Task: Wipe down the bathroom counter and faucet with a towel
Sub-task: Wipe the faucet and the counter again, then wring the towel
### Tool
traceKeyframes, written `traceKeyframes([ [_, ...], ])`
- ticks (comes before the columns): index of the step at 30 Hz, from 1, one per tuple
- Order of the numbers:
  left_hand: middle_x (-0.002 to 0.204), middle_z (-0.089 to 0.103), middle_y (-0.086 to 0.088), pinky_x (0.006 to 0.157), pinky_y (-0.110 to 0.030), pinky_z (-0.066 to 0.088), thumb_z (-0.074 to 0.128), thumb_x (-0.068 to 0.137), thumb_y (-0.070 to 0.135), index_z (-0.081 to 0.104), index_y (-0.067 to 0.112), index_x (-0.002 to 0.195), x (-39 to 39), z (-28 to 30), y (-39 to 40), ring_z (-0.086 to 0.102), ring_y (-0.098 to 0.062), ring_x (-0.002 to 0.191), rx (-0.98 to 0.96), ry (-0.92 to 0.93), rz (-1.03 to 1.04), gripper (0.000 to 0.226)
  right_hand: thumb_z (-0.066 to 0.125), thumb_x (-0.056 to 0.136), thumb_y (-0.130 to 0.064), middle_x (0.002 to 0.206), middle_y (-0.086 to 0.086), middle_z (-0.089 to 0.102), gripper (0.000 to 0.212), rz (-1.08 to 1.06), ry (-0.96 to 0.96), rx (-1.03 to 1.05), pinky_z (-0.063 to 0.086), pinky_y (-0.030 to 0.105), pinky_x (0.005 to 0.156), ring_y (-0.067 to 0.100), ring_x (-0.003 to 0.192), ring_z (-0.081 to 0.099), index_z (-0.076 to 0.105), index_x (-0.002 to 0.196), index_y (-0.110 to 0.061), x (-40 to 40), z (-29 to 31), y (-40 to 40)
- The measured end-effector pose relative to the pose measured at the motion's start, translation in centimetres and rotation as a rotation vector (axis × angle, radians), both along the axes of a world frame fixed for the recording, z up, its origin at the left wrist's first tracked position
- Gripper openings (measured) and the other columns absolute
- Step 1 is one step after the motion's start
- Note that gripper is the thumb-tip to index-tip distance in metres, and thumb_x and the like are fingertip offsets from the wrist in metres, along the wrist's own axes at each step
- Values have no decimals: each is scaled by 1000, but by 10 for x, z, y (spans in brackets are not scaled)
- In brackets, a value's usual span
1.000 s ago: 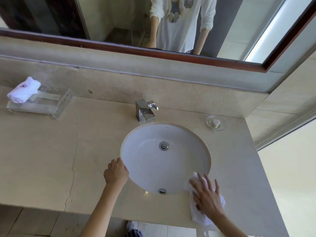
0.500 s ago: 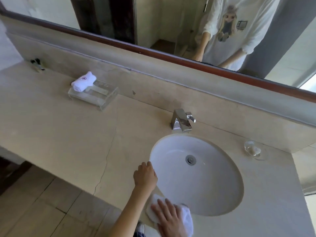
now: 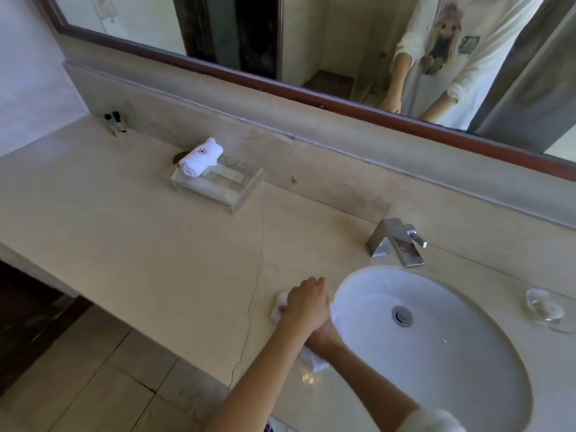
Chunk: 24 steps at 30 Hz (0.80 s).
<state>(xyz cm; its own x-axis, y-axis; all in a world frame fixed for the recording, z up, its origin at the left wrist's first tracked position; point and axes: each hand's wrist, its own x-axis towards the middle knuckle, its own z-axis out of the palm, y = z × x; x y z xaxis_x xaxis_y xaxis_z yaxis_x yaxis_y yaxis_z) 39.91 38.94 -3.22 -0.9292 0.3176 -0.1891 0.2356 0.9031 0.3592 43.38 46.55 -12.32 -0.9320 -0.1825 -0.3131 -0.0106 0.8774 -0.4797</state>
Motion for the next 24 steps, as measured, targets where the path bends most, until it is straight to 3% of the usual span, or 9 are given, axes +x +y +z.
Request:
traceKeyframes([
  [2, 122, 53, -12, 93, -40, 41, 34, 98, 22, 48, 8, 120, -11, -4, -12, 52, -31, 115, -23, 10, 25, 29, 56, 89, -37, 127, -8, 53, 53, 97, 193, 237, 28, 38, 107, 21, 125, 46, 43, 137, -21, -39, -15, 13],
  [3, 124, 53, -11, 93, -39, 41, 35, 98, 22, 48, 9, 123, -15, -7, -19, 51, -29, 117, -39, 30, 30, 31, 58, 86, -43, 137, -6, 50, 57, 130, 199, 342, 31, 48, 105, 23, 129, 44, 42, 138, -27, -59, -16, 21],
  [6, 120, 53, -10, 86, -37, 43, 34, 98, 20, 48, 9, 121, -27, -16, -45, 53, -29, 113, -68, 69, 70, 30, 42, 95, -42, 153, -8, 25, 51, 51, 152, 440, 31, 53, 100, 25, 137, 30, 26, 143, -35, -109, -23, 32],
  [8, 114, 55, -12, 82, -35, 44, 34, 97, 18, 51, 8, 114, -35, -22, -58, 55, -30, 108, -60, 56, 90, 26, 36, 98, -36, 154, -8, 19, 47, -45, 176, 392, 28, 53, 101, 25, 137, 24, 23, 143, -35, -137, -21, 36],
  [13, 113, 55, -11, 83, -38, 45, 36, 96, 17, 50, 9, 112, -59, -28, -80, 54, -29, 107, -77, -3, 99, 23, 39, 96, -31, 151, -6, 25, 45, -106, 149, 368, 27, 52, 102, 26, 132, 28, 30, 140, -33, -156, -21, 22],
  [17, 119, 54, -11, 85, -39, 44, 37, 96, 19, 49, 9, 117, -86, -20, -70, 53, -29, 113, -84, -13, 59, 26, 46, 91, -36, 144, -8, 34, 49, 48, 206, 327, 34, 50, 96, 27, 126, 38, 33, 138, -34, -127, -26, -1],
  [20, 119, 54, -12, 86, -39, 43, 37, 96, 18, 49, 8, 117, -103, -7, -55, 52, -30, 113, -73, -3, 23, 26, 61, 73, -39, 129, -7, 38, 62, 148, 237, 365, 44, 41, 82, 23, 109, 53, 39, 130, -30, -81, -27, -20],
  [24, 116, 54, -13, 83, -39, 44, 37, 95, 16, 49, 6, 115, -114, 7, -40, 53, -30, 109, -76, -1, -35, 25, 64, 67, -37, 134, -8, 48, 64, 300, 267, 320, 35, 42, 83, 22, 115, 44, 48, 128, -32, 3, -44, -39],
])
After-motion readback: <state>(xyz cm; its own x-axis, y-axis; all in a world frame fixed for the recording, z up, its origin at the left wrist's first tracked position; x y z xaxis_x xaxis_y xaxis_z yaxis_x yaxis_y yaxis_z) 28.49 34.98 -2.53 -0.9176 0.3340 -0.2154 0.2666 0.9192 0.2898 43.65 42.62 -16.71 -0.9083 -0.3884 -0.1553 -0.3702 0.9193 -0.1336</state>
